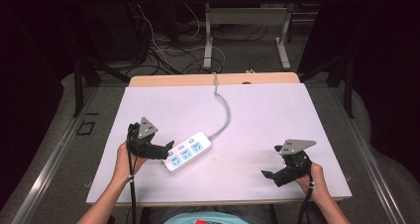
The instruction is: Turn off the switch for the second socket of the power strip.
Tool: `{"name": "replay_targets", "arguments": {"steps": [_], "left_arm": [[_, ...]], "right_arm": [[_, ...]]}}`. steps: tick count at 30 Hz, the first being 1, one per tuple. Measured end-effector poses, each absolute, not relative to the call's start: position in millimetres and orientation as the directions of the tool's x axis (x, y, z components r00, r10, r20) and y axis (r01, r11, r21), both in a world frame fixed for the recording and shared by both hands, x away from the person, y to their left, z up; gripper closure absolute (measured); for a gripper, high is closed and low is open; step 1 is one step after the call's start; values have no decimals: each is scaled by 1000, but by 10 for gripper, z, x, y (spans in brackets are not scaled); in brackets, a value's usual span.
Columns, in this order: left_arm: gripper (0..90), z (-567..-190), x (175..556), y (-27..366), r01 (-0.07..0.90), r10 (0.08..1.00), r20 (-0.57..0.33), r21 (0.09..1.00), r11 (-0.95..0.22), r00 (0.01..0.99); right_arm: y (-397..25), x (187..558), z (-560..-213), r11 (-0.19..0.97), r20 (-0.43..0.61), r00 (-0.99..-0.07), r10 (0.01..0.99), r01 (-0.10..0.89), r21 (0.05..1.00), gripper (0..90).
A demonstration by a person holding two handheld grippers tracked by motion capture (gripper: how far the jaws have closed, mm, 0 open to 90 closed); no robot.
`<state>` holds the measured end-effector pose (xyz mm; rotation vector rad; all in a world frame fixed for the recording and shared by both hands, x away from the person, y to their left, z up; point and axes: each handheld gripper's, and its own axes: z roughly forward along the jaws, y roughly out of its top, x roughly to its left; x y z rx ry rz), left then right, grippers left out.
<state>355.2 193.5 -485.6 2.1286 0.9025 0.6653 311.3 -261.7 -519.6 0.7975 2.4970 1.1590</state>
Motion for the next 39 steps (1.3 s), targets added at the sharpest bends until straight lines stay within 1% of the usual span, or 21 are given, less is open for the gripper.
{"name": "replay_targets", "arguments": {"steps": [2, 10, 12, 15, 22, 23, 25, 26, 30, 34, 35, 37, 38, 39], "left_arm": [[0, -4860, 3576, 1910, 389, 759, 183, 770, -506, 624], [0, -4903, 3657, 1822, 412, 757, 152, 762, -499, 635], [0, -4905, 3685, 1818, 404, 750, 169, 756, -515, 639], [0, -4926, 3726, 1800, 422, 754, 150, 751, -507, 639], [0, -4954, 3796, 1735, 444, 747, 160, 718, -537, 645], [0, -4974, 3802, 1709, 447, 756, 146, 728, -519, 638], [0, -4977, 3821, 1692, 451, 749, 154, 715, -535, 645], [0, -4980, 3833, 1686, 444, 744, 172, 709, -549, 646], [3, -5000, 3851, 1636, 458, 751, 168, 702, -546, 638], [54, -5018, 3866, 1602, 465, 757, 161, 703, -539, 634], [80, -5024, 3866, 1594, 468, 759, 164, 700, -539, 630], [178, -5031, 3860, 1593, 465, 752, 160, 699, -543, 639], [175, -5042, 3860, 1591, 460, 750, 160, 702, -544, 642], [216, -5039, 3855, 1592, 465, 748, 155, 697, -546, 646]], "right_arm": [[-2615, 3113, -5198, 525, -15, -809, 588, 368, 768, 2], [-2615, 3113, -5199, 525, -15, -810, 586, 366, 768, 2], [-2617, 3114, -5199, 527, -15, -812, 584, 364, 768, 2], [-2614, 3109, -5199, 525, -13, -809, 588, 369, 767, 2], [-2616, 3109, -5199, 525, -13, -808, 589, 370, 766, 2], [-2615, 3108, -5199, 525, -14, -808, 589, 369, 767, 2], [-2616, 3108, -5198, 528, -19, -809, 588, 366, 767, 2], [-2616, 3108, -5199, 526, -16, -808, 589, 368, 767, 2], [-2617, 3113, -5200, 529, -14, -811, 585, 368, 765, 3], [-2617, 3113, -5201, 527, -17, -810, 587, 366, 767, 3], [-2617, 3109, -5201, 525, -13, -808, 589, 370, 766, 3], [-2614, 3108, -5201, 523, -13, -805, 593, 373, 766, 3], [-2617, 3108, -5200, 526, -14, -808, 589, 370, 766, 4], [-2616, 3108, -5199, 526, -14, -808, 589, 370, 766, 4]]}}
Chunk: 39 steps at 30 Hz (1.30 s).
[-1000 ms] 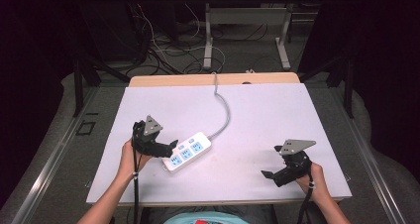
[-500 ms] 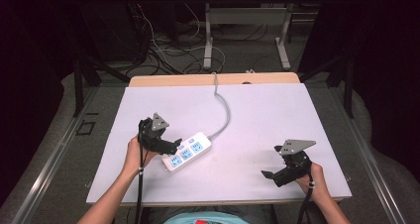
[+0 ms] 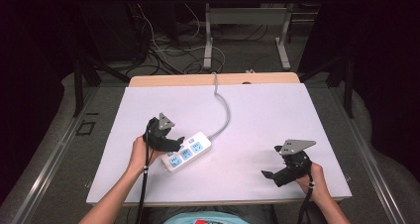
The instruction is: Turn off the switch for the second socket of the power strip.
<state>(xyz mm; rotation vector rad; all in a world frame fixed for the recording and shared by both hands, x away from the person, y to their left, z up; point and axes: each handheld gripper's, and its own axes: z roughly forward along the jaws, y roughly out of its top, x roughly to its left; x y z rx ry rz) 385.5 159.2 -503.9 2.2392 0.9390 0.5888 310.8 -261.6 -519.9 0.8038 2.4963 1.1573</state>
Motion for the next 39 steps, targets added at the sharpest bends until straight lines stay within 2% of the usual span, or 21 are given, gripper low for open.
{"name": "replay_targets", "arguments": {"steps": [5, 8, 12, 13, 15, 18, 21, 39], "left_arm": [[413, -5061, 3834, 1588, 444, 721, 145, 701, -558, 677], [465, -5076, 3809, 1565, 436, 707, 146, 695, -571, 692], [594, -5093, 3783, 1555, 414, 688, 147, 703, -578, 711], [662, -5096, 3778, 1555, 411, 687, 148, 705, -578, 712], [694, -5095, 3766, 1566, 412, 681, 136, 706, -576, 719], [853, -5086, 3759, 1587, 402, 676, 125, 721, -565, 727], [895, -5075, 3742, 1604, 405, 666, 102, 723, -560, 739], [898, -5165, 3752, 1587, 420, 628, 71, 684, -596, 775]], "right_arm": [[-2614, 3106, -5200, 525, -14, -807, 590, 371, 766, 4], [-2618, 3107, -5199, 526, -9, -810, 587, 372, 764, 4], [-2619, 3106, -5199, 526, -10, -809, 588, 372, 765, 4], [-2619, 3105, -5198, 527, -11, -810, 587, 371, 765, 4], [-2619, 3103, -5198, 526, -15, -808, 589, 369, 766, 4], [-2622, 3100, -5196, 526, -13, -811, 585, 368, 767, 4], [-2624, 3101, -5194, 526, -17, -811, 585, 363, 769, 4], [-2610, 3110, -5201, 542, -26, -814, 581, 362, 758, 7]]}}
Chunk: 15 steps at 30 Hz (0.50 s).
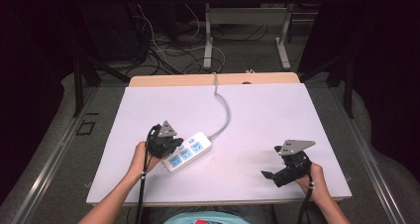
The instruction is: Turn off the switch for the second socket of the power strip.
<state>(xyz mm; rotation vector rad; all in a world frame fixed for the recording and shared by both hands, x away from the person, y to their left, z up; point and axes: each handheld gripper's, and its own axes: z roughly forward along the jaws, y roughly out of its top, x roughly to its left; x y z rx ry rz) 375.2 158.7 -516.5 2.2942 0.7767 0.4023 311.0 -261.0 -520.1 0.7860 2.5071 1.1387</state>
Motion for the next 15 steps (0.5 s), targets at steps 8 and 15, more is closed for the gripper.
{"name": "replay_targets", "arguments": {"steps": [8, 15], "left_arm": [[898, -5222, 3772, 1580, 428, 634, 73, 678, -598, 770], [898, -5238, 3771, 1563, 435, 622, 68, 656, -617, 780]], "right_arm": [[-2614, 3116, -5202, 545, -34, -816, 576, 353, 760, 8], [-2607, 3108, -5202, 543, -27, -814, 581, 363, 757, 8]]}}
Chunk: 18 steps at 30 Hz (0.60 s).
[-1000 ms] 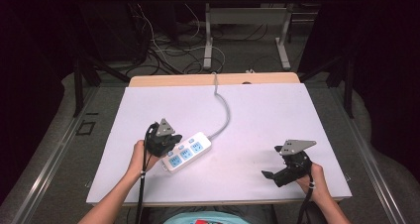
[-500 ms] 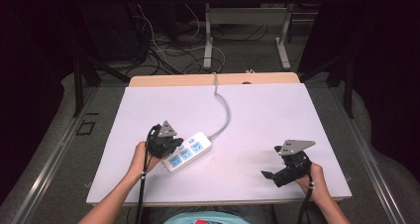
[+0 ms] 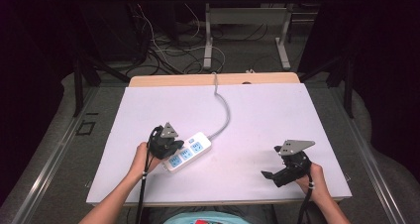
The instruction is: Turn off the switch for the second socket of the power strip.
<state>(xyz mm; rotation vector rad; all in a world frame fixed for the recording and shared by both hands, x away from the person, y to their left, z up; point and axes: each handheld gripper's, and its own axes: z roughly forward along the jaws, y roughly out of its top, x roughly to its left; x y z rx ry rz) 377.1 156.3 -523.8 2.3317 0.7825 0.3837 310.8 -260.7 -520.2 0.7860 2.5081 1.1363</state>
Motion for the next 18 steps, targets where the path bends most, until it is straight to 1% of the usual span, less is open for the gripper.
{"name": "replay_targets", "arguments": {"steps": [1, 3, 6, 11, 15, 18], "left_arm": [[898, -5239, 3773, 1561, 436, 621, 66, 653, -619, 781], [898, -5260, 3774, 1549, 429, 627, 78, 664, -613, 775], [898, -5259, 3781, 1549, 432, 616, 71, 649, -626, 785], [898, -5259, 3784, 1548, 427, 611, 74, 648, -630, 788], [898, -5260, 3803, 1567, 434, 607, 56, 648, -626, 793], [898, -5257, 3799, 1562, 430, 605, 65, 644, -633, 794]], "right_arm": [[-2609, 3116, -5202, 548, -35, -818, 574, 353, 759, 8], [-2607, 3109, -5203, 543, -28, -813, 581, 362, 757, 8], [-2609, 3115, -5202, 550, -39, -816, 576, 352, 758, 9], [-2604, 3109, -5205, 545, -28, -813, 581, 363, 756, 9], [-2597, 3104, -5208, 540, -27, -808, 588, 368, 757, 9], [-2596, 3111, -5212, 545, -29, -811, 584, 366, 754, 10]]}}
